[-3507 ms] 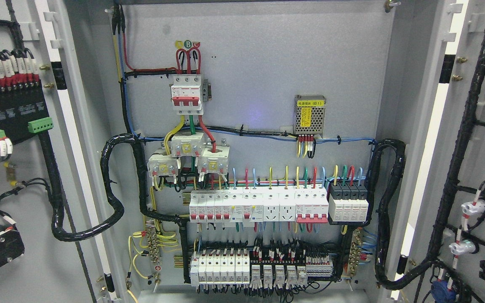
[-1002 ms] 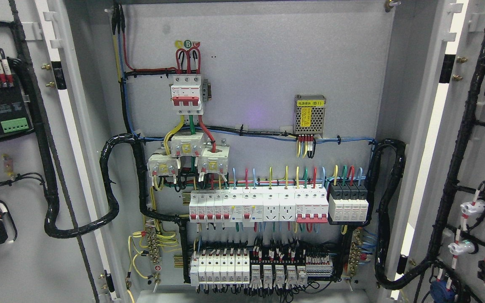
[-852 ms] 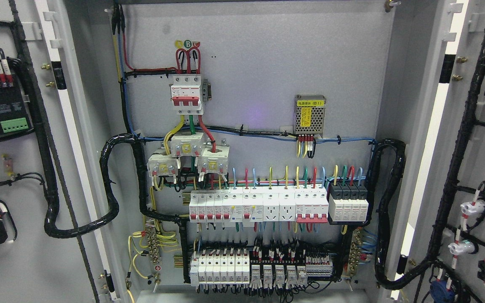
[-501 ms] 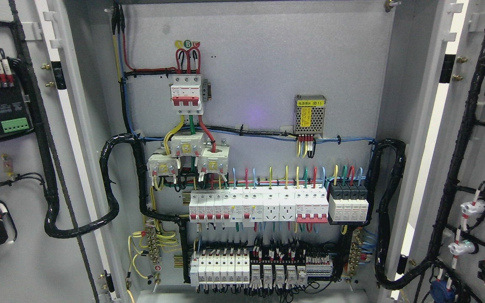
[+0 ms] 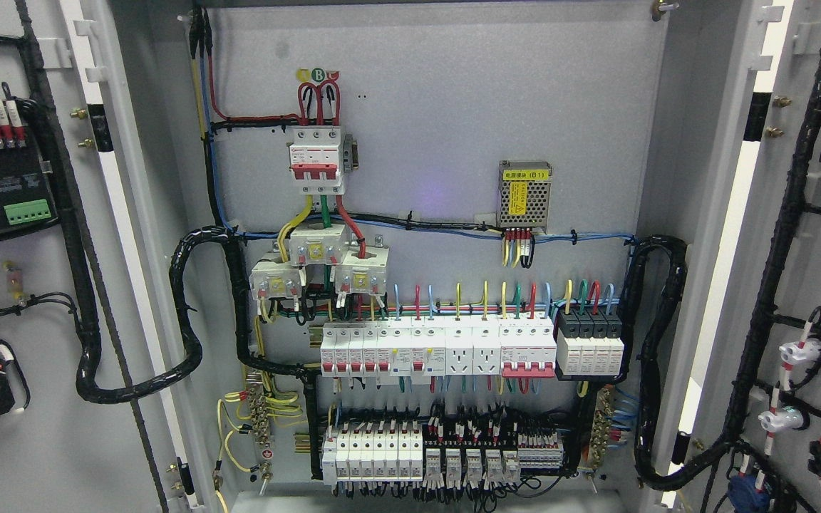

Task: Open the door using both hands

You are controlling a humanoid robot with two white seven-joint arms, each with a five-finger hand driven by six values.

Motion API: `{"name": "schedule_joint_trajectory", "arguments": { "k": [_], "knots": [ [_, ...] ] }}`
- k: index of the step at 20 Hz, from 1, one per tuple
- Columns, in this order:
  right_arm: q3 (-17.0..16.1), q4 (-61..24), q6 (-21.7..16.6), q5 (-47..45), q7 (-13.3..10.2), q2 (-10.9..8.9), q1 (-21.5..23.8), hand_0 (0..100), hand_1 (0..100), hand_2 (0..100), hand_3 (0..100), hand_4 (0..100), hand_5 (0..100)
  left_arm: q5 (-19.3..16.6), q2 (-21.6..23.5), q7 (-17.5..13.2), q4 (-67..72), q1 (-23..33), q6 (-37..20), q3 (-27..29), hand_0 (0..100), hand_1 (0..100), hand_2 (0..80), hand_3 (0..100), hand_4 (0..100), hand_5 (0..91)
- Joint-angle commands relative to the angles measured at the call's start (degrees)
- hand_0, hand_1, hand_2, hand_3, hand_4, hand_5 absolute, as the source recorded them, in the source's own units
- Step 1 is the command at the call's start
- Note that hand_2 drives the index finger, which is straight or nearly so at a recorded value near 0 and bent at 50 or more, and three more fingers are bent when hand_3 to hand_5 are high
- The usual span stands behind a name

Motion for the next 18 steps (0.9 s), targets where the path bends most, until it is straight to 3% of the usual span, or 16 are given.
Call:
{"name": "schedule_joint_trajectory", "arguments": {
  "k": [1, 3, 6, 9, 16, 18],
  "knots": [
    [2.48, 5.03, -0.66, 0.37, 0.20, 1.27, 6.47, 0, 0, 0, 0, 0, 0, -9.04, -8.20, -0.18, -3.79, 6.09, 0.08, -11.41, 0, 0, 0.0, 0, 3, 0.0],
    [2.48, 5.46, -0.75, 0.37, 0.20, 1.44, 8.14, 0, 0, 0, 0, 0, 0, -13.34, -10.49, -0.18, -1.60, 6.79, 0.16, -13.25, 0, 0, 0.0, 0, 3, 0.0],
    [2.57, 9.32, -0.75, 1.07, 0.20, 3.28, 9.81, 0, 0, 0, 0, 0, 0, -19.15, -13.74, -0.36, 3.58, 8.02, 0.16, -16.24, 0, 0, 0.0, 0, 3, 0.0],
    [2.74, 15.64, -0.75, 1.07, 0.20, 5.13, 10.43, 0, 0, 0, 0, 0, 0, -22.76, -15.59, -0.36, 9.03, 8.90, 0.16, -18.62, 0, 0, 0.0, 0, 3, 0.0],
    [3.09, 30.93, -0.75, 5.46, 0.64, 7.85, 12.54, 0, 0, 0, 0, 0, 0, -23.82, -16.30, -0.53, 23.17, 8.90, 0.78, -22.92, 0, 0, 0.0, 0, 3, 0.0],
    [3.53, 35.06, -0.75, 6.43, 0.64, 9.78, 13.24, 0, 0, 0, 0, 0, 0, -23.82, -16.39, -0.80, 28.35, 8.90, 0.78, -23.81, 0, 0, 0.0, 0, 3, 0.0]
  ]
}}
